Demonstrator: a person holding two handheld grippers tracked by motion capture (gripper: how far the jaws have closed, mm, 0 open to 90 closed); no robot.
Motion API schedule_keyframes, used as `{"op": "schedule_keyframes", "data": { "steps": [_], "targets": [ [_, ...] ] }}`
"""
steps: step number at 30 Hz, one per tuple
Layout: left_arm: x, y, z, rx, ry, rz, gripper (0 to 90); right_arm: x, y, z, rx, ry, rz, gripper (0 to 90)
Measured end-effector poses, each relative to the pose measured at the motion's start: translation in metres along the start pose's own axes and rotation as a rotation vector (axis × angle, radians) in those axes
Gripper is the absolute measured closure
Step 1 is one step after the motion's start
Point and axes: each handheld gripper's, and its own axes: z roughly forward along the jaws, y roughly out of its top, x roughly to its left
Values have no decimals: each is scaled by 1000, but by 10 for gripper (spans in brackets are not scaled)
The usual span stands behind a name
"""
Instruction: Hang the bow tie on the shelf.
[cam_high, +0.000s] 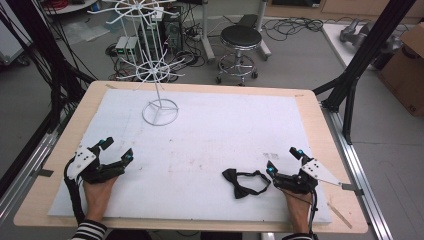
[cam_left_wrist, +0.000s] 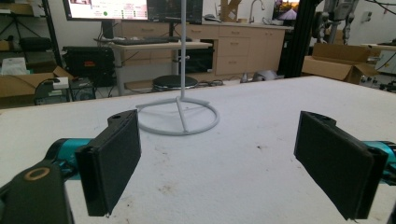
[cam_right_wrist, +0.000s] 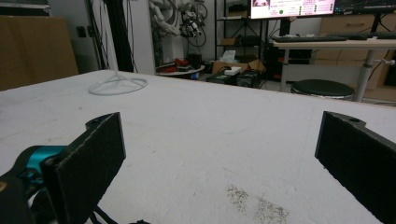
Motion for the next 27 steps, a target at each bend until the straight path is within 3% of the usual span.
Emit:
{"op": "schedule_keyframes", "data": {
  "steps": [5, 17, 23, 24, 26, 27],
  "targets": [
    [0, 0, 0, -3, 0, 2, 151, 0, 2, 0, 31, -15, 2, 7],
    [0, 0, 0, -5, -1, -5, 151, 15, 29, -4, 87, 52, -25, 29],
    [0, 0, 0, -5, -1, -5, 151, 27, 46, -5, 151, 100, -50, 29],
    [0, 0, 0, -5, -1, -7, 151, 31, 51, -6, 187, 115, -59, 29],
    [0, 0, 0, -5, -1, -8, 151, 33, 53, -6, 200, 118, -58, 29],
    [0, 0, 0, -7, -2, -7, 151, 36, 57, -7, 245, 124, -73, 29]
  ]
}}
